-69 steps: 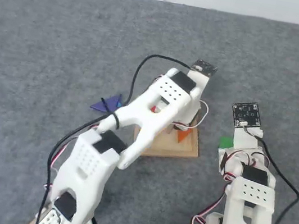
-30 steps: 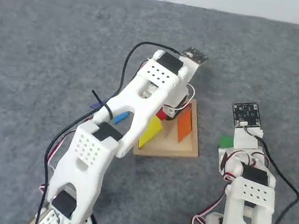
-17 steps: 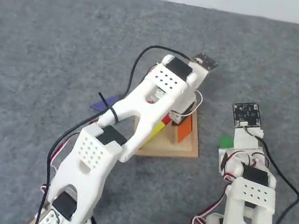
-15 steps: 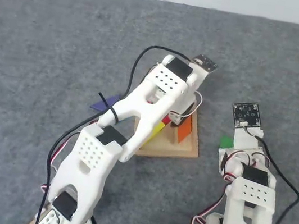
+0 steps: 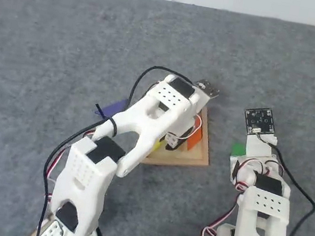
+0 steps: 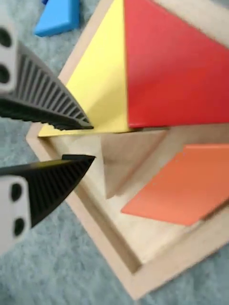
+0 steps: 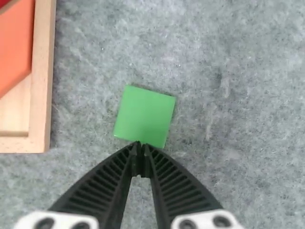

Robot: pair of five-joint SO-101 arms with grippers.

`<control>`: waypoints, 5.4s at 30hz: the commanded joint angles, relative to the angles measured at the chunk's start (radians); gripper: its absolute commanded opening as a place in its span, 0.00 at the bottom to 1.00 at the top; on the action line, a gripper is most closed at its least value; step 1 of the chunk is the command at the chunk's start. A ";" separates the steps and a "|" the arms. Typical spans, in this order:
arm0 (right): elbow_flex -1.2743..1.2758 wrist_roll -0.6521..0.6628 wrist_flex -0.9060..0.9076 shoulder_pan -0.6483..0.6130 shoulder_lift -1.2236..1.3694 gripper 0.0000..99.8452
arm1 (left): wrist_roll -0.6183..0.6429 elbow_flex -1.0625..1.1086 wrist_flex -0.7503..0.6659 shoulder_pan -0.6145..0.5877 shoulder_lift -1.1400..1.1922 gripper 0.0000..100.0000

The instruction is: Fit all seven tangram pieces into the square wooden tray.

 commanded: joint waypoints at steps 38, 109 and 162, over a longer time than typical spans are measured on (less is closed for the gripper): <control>-0.005 0.012 -0.021 -0.001 -0.031 0.01 | -0.025 -0.409 0.095 0.153 0.158 0.08; 0.015 0.012 -0.022 -0.005 -0.038 0.01 | -0.288 0.765 -0.519 -0.523 -0.718 0.20; -0.351 0.014 0.208 0.071 0.019 0.01 | -0.031 0.601 -0.597 -0.632 -0.483 0.20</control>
